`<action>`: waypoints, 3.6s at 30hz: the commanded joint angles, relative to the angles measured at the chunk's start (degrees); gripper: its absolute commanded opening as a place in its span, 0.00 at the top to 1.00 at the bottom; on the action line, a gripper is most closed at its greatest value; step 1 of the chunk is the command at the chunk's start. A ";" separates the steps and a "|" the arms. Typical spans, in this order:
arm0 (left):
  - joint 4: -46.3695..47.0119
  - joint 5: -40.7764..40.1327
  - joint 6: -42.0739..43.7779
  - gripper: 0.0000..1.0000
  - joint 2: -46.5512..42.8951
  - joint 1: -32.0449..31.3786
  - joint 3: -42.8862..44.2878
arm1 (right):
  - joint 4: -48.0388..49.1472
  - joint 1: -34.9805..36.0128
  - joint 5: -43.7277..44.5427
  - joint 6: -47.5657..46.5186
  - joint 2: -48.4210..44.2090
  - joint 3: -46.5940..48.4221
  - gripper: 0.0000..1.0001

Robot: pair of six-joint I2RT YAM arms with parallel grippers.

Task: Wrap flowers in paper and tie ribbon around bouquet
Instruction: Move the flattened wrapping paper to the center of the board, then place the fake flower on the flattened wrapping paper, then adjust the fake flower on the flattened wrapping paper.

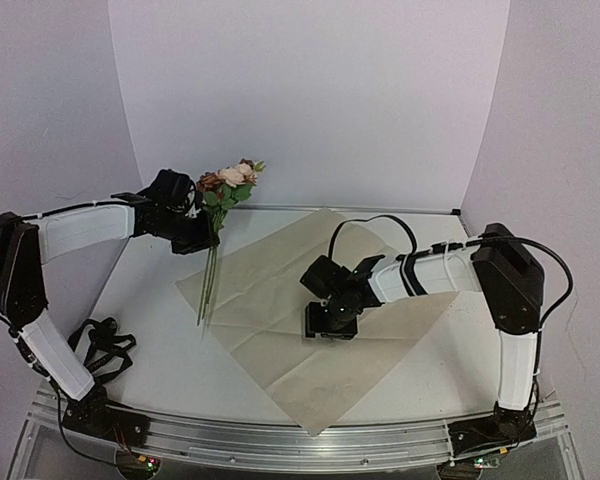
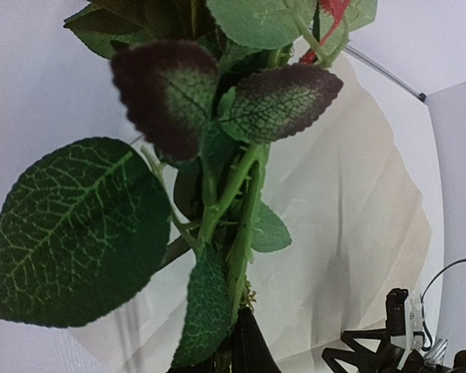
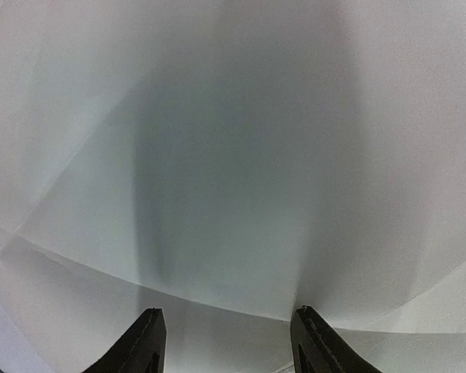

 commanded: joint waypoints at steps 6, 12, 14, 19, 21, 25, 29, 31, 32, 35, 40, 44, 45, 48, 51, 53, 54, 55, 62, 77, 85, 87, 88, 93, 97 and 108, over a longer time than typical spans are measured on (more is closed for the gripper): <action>14.03 8.82 -0.04 1.00 10.70 -4.47 7.71 | -0.83 -0.03 0.01 -3.53 -3.59 -3.24 0.34; 17.63 8.45 -4.87 1.00 20.06 -6.44 13.38 | -1.88 -4.25 1.23 -0.45 -11.71 -5.07 0.24; 19.15 8.89 -6.08 1.00 22.44 -7.57 15.25 | -2.51 -6.68 3.21 0.40 -14.61 -8.14 0.21; 20.13 7.80 -7.99 1.00 29.38 -11.03 23.18 | -4.01 -15.75 5.21 2.19 -19.30 -16.18 0.22; 19.39 7.86 -9.00 1.00 33.47 -12.35 27.37 | -4.02 -19.07 5.50 1.66 -20.43 -18.59 0.25; 18.15 7.05 -10.56 1.00 39.62 -15.12 35.51 | -3.93 -22.11 4.62 0.32 -21.31 -19.36 0.28; 15.89 5.00 -12.74 1.00 45.85 -17.59 44.61 | -4.03 -22.94 4.10 -0.26 -20.94 -18.05 0.28; 14.93 3.95 -13.71 1.00 48.51 -18.13 48.56 | -4.08 -23.29 3.66 -0.32 -20.64 -17.64 0.28; 14.30 3.64 -13.84 1.00 49.93 -18.21 50.57 | -4.10 -23.39 3.51 -0.38 -20.52 -17.50 0.28; 12.16 1.70 -14.22 1.00 53.53 -18.07 55.80 | -4.10 -23.62 3.25 -0.82 -20.36 -17.40 0.28; 10.55 -0.04 -15.45 1.00 56.05 -17.79 57.81 | -4.10 -24.09 2.35 -1.85 -19.97 -17.46 0.28; 12.34 -0.41 -16.06 1.00 55.89 -17.41 54.43 | -4.02 -24.17 1.98 -2.35 -19.17 -16.91 0.28; 12.64 0.16 -15.91 1.00 56.09 -17.17 54.13 | -4.01 -24.15 2.00 -2.35 -19.14 -16.83 0.28; 12.77 1.68 -15.34 1.00 56.78 -16.58 54.21 | -3.93 -24.18 2.00 -2.45 -19.13 -16.90 0.29; 12.99 2.35 -13.91 1.00 56.90 -16.56 54.49 | -3.93 -24.18 2.02 -2.61 -19.06 -16.83 0.28; 12.26 2.24 -13.94 1.00 56.80 -16.57 54.58 | -3.69 -24.17 1.69 -2.90 -18.81 -16.62 0.29; 12.19 2.06 -14.37 1.00 56.52 -16.57 53.96 | -3.66 -24.14 0.66 -3.04 -18.66 -16.43 0.29; 12.45 1.97 -14.69 1.00 56.22 -16.58 53.34 | -3.60 -24.18 0.31 -3.23 -18.47 -16.23 0.29; 12.20 2.39 -14.97 0.92 57.04 -16.50 53.68 | -3.47 -24.18 -0.49 -3.06 -18.26 -15.63 0.28; 14.92 1.29 -15.01 0.47 50.46 -16.48 49.64 | -3.76 -24.10 -1.19 -3.69 -19.93 -15.88 0.27; 19.92 2.42 -13.82 0.44 35.10 -14.18 28.73 | -5.98 -23.23 -0.69 -3.67 -13.68 -4.12 0.28; 21.34 4.84 -14.28 0.50 32.01 -12.91 21.94 | -6.88 -22.72 -0.10 -3.37 -9.84 1.09 0.28; 21.60 6.03 -14.37 0.54 30.90 -12.46 18.83 | -7.37 -22.54 0.04 -3.16 -8.06 3.49 0.29; 22.73 8.66 -13.89 0.67 26.49 -11.07 8.86 | -8.91 -22.26 0.23 -2.47 -0.03 14.23 0.34; 21.81 8.76 -13.89 0.71 24.20 -10.36 4.52 | -10.33 -21.63 0.42 -3.13 4.45 20.96 0.35; 20.09 7.80 -16.08 0.76 17.77 -8.23 -10.87 | -11.58 -21.26 4.42 -0.98 15.26 35.39 0.39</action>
